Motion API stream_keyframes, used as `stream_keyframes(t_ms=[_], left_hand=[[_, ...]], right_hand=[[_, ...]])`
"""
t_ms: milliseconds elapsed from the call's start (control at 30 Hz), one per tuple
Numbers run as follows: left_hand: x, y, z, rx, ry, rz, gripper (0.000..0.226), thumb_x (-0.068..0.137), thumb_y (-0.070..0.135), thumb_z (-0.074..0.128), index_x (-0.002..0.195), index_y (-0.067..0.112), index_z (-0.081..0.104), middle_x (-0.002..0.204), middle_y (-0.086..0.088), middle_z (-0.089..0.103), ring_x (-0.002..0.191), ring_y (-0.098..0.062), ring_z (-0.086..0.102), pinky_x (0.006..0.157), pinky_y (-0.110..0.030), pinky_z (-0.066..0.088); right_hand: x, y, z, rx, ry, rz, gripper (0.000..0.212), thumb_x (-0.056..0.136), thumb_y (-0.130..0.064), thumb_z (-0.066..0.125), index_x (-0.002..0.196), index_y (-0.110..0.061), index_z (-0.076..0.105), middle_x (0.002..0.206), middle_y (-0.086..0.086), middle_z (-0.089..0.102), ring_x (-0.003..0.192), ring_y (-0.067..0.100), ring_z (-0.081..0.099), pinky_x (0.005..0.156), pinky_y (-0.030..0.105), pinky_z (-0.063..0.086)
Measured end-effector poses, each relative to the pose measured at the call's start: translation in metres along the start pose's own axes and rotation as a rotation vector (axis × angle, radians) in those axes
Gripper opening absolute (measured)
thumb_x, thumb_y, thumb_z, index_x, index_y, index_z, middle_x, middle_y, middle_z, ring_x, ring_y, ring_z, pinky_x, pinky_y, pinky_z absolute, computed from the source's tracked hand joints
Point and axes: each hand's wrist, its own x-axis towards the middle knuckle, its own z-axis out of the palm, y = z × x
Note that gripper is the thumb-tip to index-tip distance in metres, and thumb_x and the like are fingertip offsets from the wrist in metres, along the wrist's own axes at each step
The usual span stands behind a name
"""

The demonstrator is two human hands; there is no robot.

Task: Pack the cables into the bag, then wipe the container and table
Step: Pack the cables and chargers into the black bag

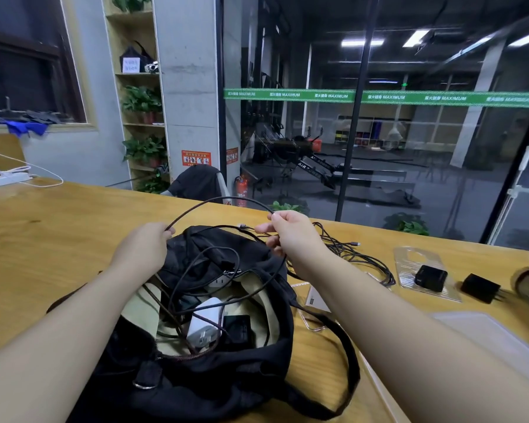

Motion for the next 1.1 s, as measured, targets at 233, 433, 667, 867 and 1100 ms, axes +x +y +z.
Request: stream_keyframes(t_ms=[233, 433, 667, 867, 1100], left_hand=[[-0.013, 0.032, -0.026, -0.377, 0.15, 0.106, 0.02, 0.097, 0.024, 0.044, 0.101, 0.033, 0.062, 0.086, 0.009, 0.064, 0.081, -0.016, 0.062, 0.063, -0.029, 0.045], [-0.025, 0.069, -0.051, -0.81, 0.061, 0.141, 0.023, 0.095, 0.02, 0.05, 0.11, 0.034, 0.061, 0.08, 0.003, 0.064, 0.071, -0.012, 0.062, 0.065, -0.027, 0.051], [-0.053, 0.107, -0.055, -1.107, -0.186, 0.098, 0.017, 0.092, 0.013, 0.054, 0.101, 0.025, 0.064, 0.074, -0.002, 0.056, 0.058, -0.008, 0.062, 0.049, -0.023, 0.053], [-0.06, 0.098, -0.046, -1.116, -0.245, 0.103, 0.016, 0.09, 0.012, 0.056, 0.103, 0.017, 0.065, 0.07, -0.003, 0.053, 0.059, -0.006, 0.058, 0.054, -0.023, 0.054], [-0.029, 0.027, -0.036, 0.069, -0.099, 0.246, 0.008, 0.088, 0.028, 0.061, 0.091, 0.03, 0.068, 0.095, 0.004, 0.069, 0.088, -0.017, 0.061, 0.081, -0.034, 0.049]], right_hand=[[-0.003, 0.005, -0.003, -0.15, 0.011, -0.125, 0.011, 0.095, -0.022, 0.053, 0.098, -0.018, 0.063, 0.093, -0.003, 0.066, 0.081, 0.01, 0.057, 0.071, 0.022, 0.046], [-0.012, 0.002, 0.001, -0.113, -0.082, -0.202, 0.016, 0.092, -0.018, 0.061, 0.105, -0.012, 0.069, 0.074, -0.006, 0.061, 0.06, 0.006, 0.05, 0.054, 0.016, 0.042], [-0.028, -0.009, 0.021, -0.052, -0.262, -0.253, 0.02, 0.091, -0.015, 0.062, 0.106, -0.003, 0.068, 0.056, -0.006, 0.053, 0.042, 0.0, 0.042, 0.044, 0.012, 0.036], [-0.037, -0.005, 0.025, -0.123, -0.243, -0.172, 0.011, 0.09, -0.017, 0.062, 0.087, -0.009, 0.069, 0.067, 0.006, 0.06, 0.046, 0.008, 0.046, 0.047, 0.019, 0.036], [-0.039, 0.003, 0.016, -0.396, -0.166, -0.232, 0.016, 0.093, -0.01, 0.053, 0.088, -0.01, 0.068, 0.074, 0.003, 0.065, 0.057, 0.013, 0.055, 0.06, 0.029, 0.052]])
